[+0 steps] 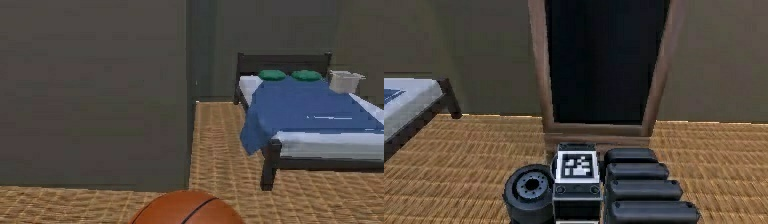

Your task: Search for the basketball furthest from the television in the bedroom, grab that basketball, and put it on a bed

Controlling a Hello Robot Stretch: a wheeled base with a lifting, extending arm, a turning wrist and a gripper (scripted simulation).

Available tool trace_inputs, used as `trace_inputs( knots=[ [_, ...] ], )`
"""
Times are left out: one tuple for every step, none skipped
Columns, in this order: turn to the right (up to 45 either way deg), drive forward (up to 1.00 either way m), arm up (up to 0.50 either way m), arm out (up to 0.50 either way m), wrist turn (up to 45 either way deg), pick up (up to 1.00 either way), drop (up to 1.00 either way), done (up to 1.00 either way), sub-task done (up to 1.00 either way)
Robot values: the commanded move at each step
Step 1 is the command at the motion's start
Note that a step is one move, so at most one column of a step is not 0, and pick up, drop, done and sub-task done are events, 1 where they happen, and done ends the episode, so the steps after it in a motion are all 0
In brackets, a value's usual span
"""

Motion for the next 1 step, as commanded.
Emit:
trace_inputs(
  knots=[
    [12.0,0.00,0.00,0.00,0.0,0.00,0.00,0.00,0.00]
  ],
)
